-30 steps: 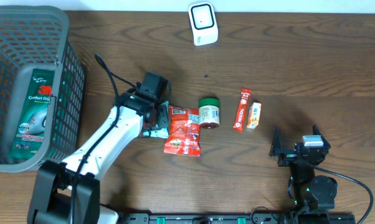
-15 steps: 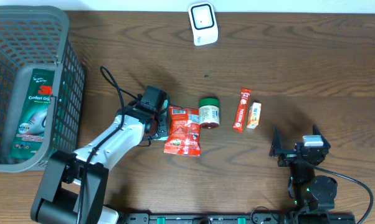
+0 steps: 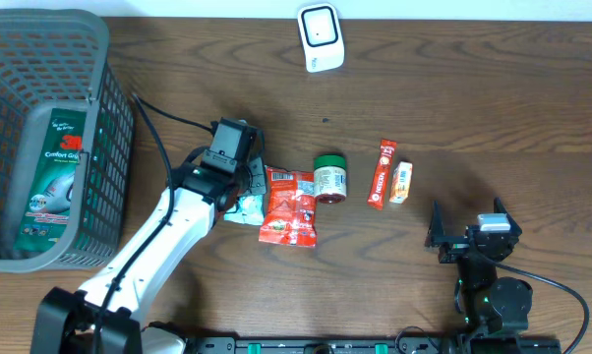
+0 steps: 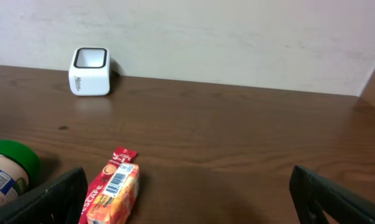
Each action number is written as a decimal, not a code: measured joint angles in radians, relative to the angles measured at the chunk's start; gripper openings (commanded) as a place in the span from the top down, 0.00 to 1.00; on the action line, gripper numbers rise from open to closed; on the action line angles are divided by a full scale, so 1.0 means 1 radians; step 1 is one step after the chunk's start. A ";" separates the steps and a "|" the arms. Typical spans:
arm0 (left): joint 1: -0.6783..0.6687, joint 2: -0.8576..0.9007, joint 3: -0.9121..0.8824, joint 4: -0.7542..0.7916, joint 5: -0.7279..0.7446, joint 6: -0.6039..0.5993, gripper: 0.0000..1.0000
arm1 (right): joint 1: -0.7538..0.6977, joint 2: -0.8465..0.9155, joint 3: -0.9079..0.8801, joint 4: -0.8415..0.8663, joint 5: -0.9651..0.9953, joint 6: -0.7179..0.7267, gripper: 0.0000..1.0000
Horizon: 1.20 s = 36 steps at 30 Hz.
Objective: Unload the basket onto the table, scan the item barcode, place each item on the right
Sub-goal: 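Move the left gripper back into the basket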
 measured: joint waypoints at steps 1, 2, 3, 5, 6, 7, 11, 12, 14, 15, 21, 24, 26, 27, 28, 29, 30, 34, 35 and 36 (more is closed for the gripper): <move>0.000 0.013 0.000 0.009 -0.005 0.000 0.89 | 0.000 0.000 0.000 0.000 0.000 0.000 0.01; 0.000 0.030 0.000 0.020 -0.011 0.000 0.89 | 0.000 0.000 0.000 0.000 0.000 0.000 0.01; 0.000 0.051 -0.001 0.033 -0.018 0.000 0.89 | 0.000 0.000 0.000 0.000 0.000 0.000 0.01; 0.000 0.105 -0.001 0.051 -0.033 0.000 0.89 | 0.000 0.000 0.000 0.000 0.000 0.000 0.01; 0.000 0.134 -0.001 0.053 -0.037 0.000 0.89 | 0.000 0.000 0.000 0.000 0.000 0.000 0.01; 0.000 0.163 -0.002 0.053 -0.039 0.000 0.89 | 0.000 0.000 0.000 0.000 0.000 0.000 0.01; 0.000 0.243 -0.004 0.056 -0.040 0.000 0.89 | 0.000 0.000 0.000 0.000 0.000 0.000 0.01; 0.000 0.242 -0.003 0.056 -0.040 0.000 0.88 | 0.000 0.000 0.000 0.000 0.000 0.000 0.01; 0.000 0.242 -0.002 0.054 -0.040 0.004 0.77 | 0.000 0.000 0.000 0.000 0.000 0.000 0.01; 0.000 0.242 0.002 0.050 -0.042 0.011 0.74 | 0.000 0.000 0.000 0.000 0.000 0.000 0.01; 0.010 0.198 0.112 -0.081 -0.043 0.039 0.55 | 0.000 0.000 0.000 0.000 0.000 0.000 0.01; 0.035 0.125 0.270 -0.193 -0.046 0.071 0.46 | 0.000 0.000 0.000 0.001 0.000 0.000 0.01; 0.064 0.075 0.405 -0.279 -0.059 0.090 0.40 | 0.000 0.000 0.000 0.001 0.000 0.000 0.01; 0.081 0.056 0.465 -0.317 -0.064 0.096 0.39 | 0.000 0.000 0.000 0.000 0.000 0.000 0.01; 0.106 0.043 0.533 -0.375 -0.072 0.106 0.36 | 0.000 0.000 0.000 -0.001 0.000 0.000 0.01; 0.137 0.029 0.596 -0.414 -0.086 0.121 0.33 | 0.000 0.000 0.000 0.001 0.000 0.000 0.01; 0.170 0.021 0.654 -0.446 -0.101 0.131 0.30 | 0.000 0.000 0.000 0.000 0.000 0.000 0.01; 0.362 0.008 0.801 -0.498 -0.171 0.180 0.22 | 0.000 0.000 0.000 0.000 0.000 0.000 0.01; 0.407 0.008 0.811 -0.498 -0.181 0.187 0.20 | 0.000 0.000 0.000 0.000 0.000 0.000 0.01; 0.459 0.008 0.815 -0.498 -0.192 0.196 0.17 | 0.000 0.000 0.000 0.000 0.000 0.000 0.01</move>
